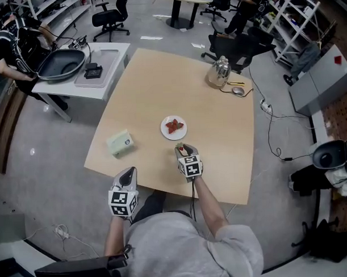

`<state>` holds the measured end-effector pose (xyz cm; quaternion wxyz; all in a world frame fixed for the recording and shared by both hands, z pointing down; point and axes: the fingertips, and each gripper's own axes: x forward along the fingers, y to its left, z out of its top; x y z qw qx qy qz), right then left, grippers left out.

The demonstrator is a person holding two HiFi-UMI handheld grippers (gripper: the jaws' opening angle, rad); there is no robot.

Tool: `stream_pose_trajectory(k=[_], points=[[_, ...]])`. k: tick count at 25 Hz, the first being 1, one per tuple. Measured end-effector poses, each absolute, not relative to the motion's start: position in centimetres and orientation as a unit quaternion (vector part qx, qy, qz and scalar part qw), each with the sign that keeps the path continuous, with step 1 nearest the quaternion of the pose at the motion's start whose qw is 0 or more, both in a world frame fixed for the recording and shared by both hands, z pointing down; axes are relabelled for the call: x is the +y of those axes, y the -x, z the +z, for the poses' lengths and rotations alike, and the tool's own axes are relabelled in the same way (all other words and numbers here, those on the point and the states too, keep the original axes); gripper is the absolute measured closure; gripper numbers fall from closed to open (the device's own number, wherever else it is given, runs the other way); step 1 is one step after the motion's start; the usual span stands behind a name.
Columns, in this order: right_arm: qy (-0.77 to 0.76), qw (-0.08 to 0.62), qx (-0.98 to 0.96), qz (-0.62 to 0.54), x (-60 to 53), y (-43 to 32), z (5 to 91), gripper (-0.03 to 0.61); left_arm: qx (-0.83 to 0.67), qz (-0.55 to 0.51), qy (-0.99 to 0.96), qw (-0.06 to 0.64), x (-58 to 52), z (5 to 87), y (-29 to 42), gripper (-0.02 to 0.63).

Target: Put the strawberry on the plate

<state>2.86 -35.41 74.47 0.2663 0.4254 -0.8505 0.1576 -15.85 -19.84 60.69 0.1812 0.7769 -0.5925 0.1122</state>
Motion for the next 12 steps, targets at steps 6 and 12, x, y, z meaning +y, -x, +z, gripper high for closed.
stream_pose_trajectory(k=[6,12], points=[[-0.428,0.270,-0.847,0.162,-37.6,-2.8,75.5,0.422,-0.590,0.117,-0.777,0.186,-22.7,61.1,16.0,0.594],[-0.427,0.280,-0.844,0.165,-40.1,-2.6,76.4,0.422,-0.589,0.124,-0.775,0.193,-24.9,61.5,16.5,0.594]])
